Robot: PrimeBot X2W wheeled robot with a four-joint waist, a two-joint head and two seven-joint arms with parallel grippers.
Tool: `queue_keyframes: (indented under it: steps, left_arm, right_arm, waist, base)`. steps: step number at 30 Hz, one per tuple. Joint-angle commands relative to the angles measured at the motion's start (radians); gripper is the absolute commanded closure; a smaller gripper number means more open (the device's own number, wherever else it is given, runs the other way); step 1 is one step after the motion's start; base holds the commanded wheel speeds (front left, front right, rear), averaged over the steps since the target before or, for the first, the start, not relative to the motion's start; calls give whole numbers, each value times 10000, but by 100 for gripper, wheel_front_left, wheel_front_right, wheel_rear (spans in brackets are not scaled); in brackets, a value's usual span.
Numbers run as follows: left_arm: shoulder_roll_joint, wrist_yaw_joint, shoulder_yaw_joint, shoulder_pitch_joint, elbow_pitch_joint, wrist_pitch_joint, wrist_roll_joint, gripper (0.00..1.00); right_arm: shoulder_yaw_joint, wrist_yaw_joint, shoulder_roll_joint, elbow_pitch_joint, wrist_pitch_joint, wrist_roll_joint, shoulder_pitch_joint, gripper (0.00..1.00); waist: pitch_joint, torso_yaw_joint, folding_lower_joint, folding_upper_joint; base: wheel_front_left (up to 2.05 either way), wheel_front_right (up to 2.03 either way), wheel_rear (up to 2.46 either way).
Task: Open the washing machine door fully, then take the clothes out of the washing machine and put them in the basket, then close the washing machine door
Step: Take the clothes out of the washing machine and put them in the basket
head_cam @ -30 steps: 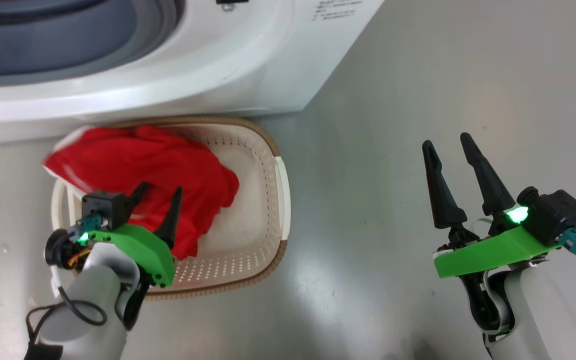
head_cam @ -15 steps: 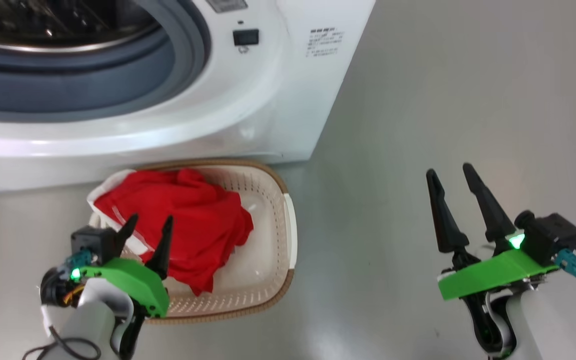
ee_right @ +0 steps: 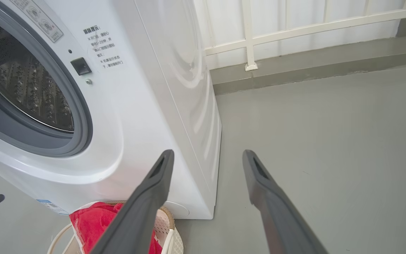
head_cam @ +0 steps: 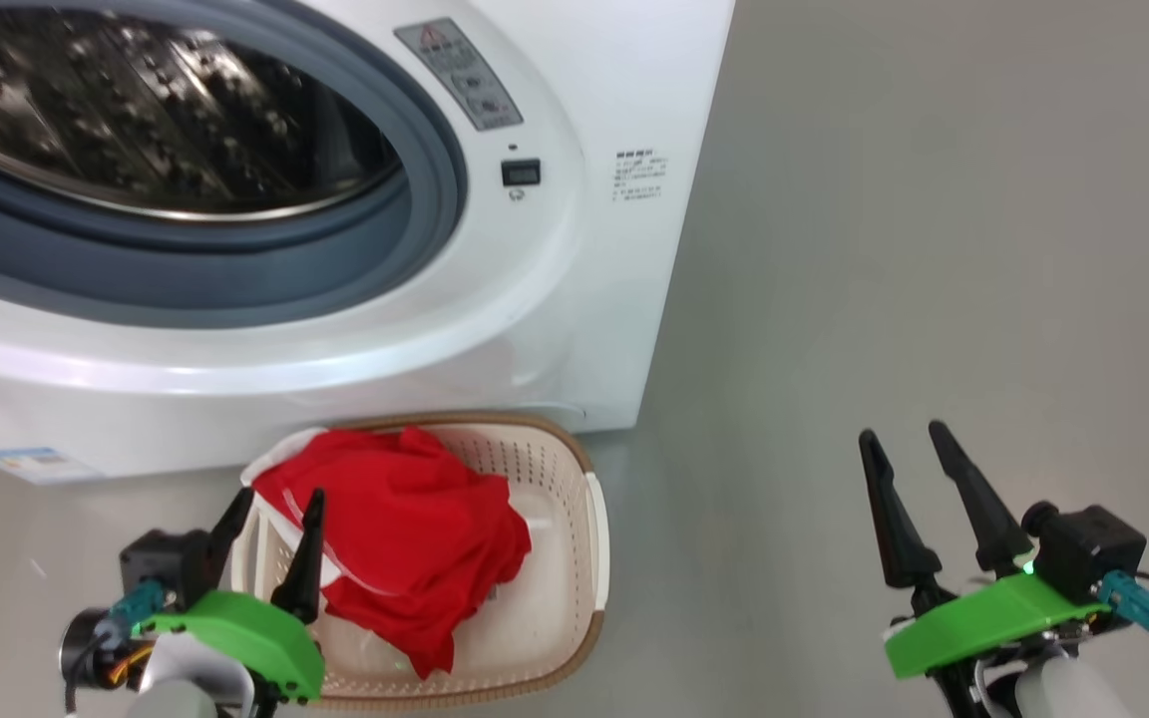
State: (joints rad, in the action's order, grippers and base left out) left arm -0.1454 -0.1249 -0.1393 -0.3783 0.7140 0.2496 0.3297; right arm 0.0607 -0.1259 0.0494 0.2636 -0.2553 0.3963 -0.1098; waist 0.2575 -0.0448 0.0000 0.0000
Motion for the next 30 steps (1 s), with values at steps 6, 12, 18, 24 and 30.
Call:
queue_keyframes:
  steps: [6,12,18,24,30]
  left_arm:
    - [-70,-57,1046,901,-1171,122,-501,0]
    - [128,-57,1564,1826,-2359,122,-972,0]
    - [318,-57,1974,2654,-3447,122,-1270,0]
    - [508,-57,2353,3427,-4312,122,-1442,0]
    - [613,-58,2558,3889,-4873,122,-1504,0]
  right_arm:
    - [199,-48,147,-148,-65,-63,488,0]
    - [158,-48,327,-171,-65,89,986,0]
    - [95,-48,470,-216,-65,181,1348,0]
    - [3,-48,536,-281,-65,206,1654,0]
    - [-78,-48,563,-351,-65,226,1832,0]
  waist:
    - [-1057,95,0,0]
    - [-1585,162,0,0]
    - [-1911,231,0,0]
    - [-2172,284,0,0]
    - [-2241,365,0,0]
  base:
    - [0,0,0]
    - [0,0,0]
    - [0,0,0]
    - [0,0,0]
    - [0,0,0]
